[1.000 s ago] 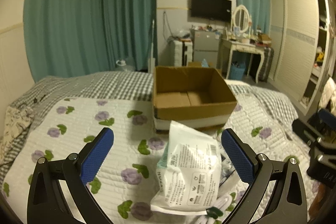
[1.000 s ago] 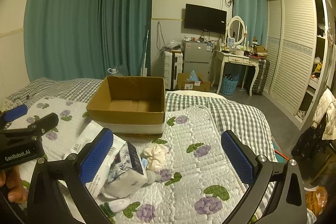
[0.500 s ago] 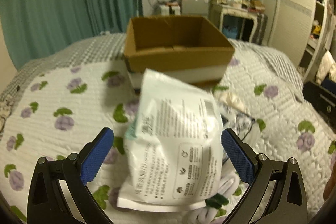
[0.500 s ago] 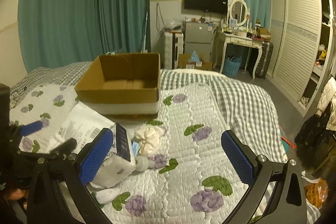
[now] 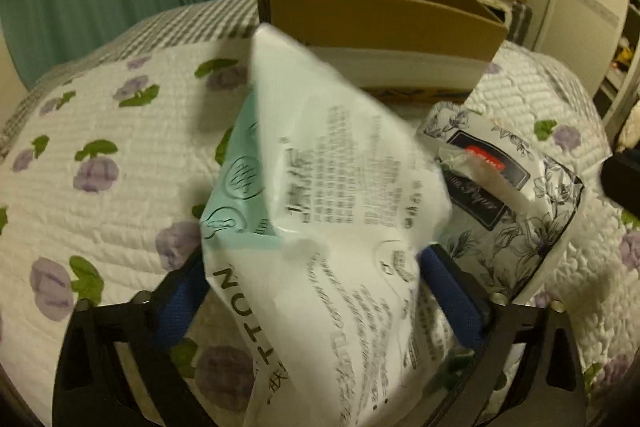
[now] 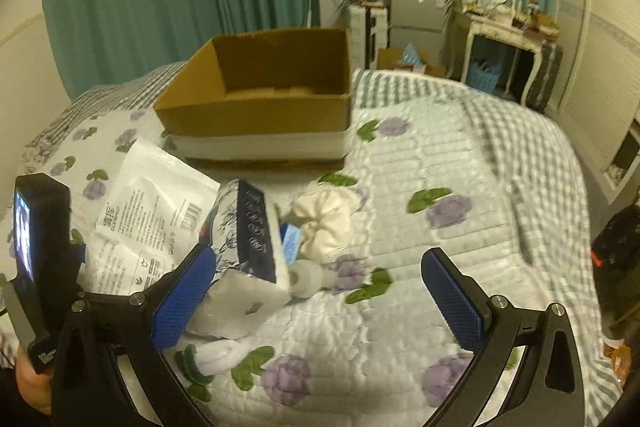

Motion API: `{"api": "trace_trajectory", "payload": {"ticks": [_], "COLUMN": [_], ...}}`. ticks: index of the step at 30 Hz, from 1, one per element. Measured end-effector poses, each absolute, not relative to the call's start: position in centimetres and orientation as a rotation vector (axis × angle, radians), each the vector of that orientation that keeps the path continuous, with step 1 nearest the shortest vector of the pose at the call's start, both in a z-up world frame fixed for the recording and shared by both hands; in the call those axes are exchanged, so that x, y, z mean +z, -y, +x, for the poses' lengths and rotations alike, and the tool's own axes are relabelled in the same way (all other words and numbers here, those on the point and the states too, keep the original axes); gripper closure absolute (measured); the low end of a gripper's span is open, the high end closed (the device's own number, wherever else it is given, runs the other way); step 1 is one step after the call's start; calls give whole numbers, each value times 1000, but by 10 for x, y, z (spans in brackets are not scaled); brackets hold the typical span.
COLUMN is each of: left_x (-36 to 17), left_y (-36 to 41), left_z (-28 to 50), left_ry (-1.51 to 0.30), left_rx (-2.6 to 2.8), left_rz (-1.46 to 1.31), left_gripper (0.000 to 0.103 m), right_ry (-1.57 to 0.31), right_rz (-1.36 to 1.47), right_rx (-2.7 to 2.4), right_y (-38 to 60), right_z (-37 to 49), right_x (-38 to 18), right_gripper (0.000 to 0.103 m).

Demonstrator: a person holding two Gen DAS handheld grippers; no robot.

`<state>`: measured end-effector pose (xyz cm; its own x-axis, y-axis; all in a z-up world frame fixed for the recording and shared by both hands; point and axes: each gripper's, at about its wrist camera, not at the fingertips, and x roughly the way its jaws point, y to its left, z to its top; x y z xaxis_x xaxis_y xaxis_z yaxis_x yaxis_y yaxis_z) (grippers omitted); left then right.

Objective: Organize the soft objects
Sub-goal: 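Grasp the white cotton-pad bag with the left tool while the right grasps the floral tissue pack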

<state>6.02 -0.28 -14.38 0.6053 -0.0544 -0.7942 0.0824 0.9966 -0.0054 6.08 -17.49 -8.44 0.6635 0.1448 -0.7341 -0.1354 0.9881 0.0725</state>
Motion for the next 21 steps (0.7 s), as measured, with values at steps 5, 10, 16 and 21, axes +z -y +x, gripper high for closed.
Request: {"api": "trace_trajectory", "payload": {"ticks": [5,10,16,21], "left_x": [-138,-137,-132,-123], "left_y": [0,-3,-4,-7], "left_z": [53,52,55,50], "left_ry": [-879,-858,-850,-832], "left_rx": [-123,-140,-155,-150], "left_rz": [36,36,22,19], "left_gripper": [43,56,63,67], "right_ry": [-893,-954,-1001,-1013], "right_rz": [-9,-1,16,56], "right_rx": [192,211,262,343], "right_y": [161,153,143,137], "right_z": [72,82,88,83], "right_x": [-102,-120,-136,-139], "right_gripper": [0,0,3,43]}}
